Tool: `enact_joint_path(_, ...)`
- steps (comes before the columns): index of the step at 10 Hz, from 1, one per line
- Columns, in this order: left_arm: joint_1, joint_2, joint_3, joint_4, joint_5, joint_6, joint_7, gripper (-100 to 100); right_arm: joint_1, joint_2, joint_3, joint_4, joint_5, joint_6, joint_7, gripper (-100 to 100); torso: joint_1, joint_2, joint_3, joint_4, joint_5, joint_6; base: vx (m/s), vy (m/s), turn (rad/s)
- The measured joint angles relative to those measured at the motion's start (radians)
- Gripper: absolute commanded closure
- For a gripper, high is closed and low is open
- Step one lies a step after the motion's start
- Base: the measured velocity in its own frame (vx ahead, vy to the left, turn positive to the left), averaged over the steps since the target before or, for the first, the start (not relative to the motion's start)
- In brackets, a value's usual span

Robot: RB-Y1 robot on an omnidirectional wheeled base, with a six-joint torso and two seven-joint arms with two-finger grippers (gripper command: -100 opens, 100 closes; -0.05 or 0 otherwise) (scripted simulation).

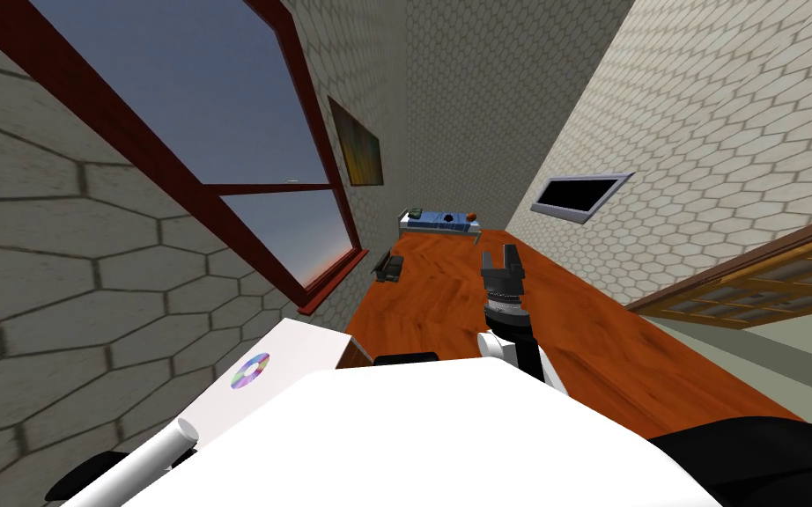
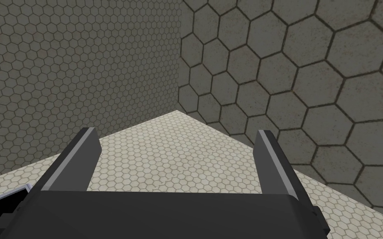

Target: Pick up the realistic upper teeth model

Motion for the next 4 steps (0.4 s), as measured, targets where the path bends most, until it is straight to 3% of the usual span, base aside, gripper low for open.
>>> enact_joint_path(3,0.004,0.003,0.018,-0.046,0.007,0.046,-0.007,100,0.000,0.000,0.000,0.000,0.000,0.000,0.000,0,-0.003,0.000,0.000,0.000,-0.001,0.000,-0.003,-0.019,-0.025)
enact_joint_path(4,0.004,0.002,0.019,-0.048,0.007,0.049,-0.007,0,0.000,0.000,0.000,0.000,0.000,0.000,0.000,0,-0.002,0.000,0.000,0.000,-0.001,0.001,0.000,0.000,0.000)
